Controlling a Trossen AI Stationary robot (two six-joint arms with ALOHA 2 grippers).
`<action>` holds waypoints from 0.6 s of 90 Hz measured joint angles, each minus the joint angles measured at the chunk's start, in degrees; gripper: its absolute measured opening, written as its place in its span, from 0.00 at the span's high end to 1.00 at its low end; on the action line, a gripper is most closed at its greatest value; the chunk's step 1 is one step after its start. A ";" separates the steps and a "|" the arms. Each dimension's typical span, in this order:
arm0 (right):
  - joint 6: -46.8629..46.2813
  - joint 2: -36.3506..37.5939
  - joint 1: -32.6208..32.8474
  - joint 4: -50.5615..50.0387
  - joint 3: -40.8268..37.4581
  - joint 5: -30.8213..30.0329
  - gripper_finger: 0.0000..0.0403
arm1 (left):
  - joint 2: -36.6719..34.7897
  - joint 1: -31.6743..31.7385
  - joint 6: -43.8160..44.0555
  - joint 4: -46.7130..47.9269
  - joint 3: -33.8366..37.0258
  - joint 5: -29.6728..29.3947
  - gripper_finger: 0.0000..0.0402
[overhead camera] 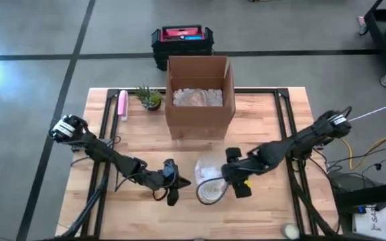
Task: Wrap mug
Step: Put the wrapped gray mug into the cardboard box
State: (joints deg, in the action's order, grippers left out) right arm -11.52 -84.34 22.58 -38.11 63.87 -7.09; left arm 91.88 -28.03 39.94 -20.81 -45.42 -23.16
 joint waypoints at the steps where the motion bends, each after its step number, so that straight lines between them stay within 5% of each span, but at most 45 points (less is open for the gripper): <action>1: 0.29 0.24 -0.03 0.89 -0.95 -0.65 0.44 | 0.29 0.06 -0.02 -0.10 -0.32 0.19 1.00; 20: 3.65 0.82 -2.05 4.87 -11.61 -9.46 0.50 | 4.06 0.55 -1.20 3.46 -8.81 4.36 1.00; 43: 6.59 0.83 -4.31 5.40 -13.76 -9.49 0.54 | 6.30 3.42 -4.04 16.19 -20.05 3.28 1.00; 54: 5.52 0.88 -5.37 6.28 -14.18 -9.57 0.54 | 10.69 6.15 -3.99 17.20 -22.83 7.62 1.00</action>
State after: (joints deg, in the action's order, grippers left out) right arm -6.00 -83.46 17.21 -31.83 49.69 -16.66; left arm 102.57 -21.89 35.95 -3.61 -68.25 -15.54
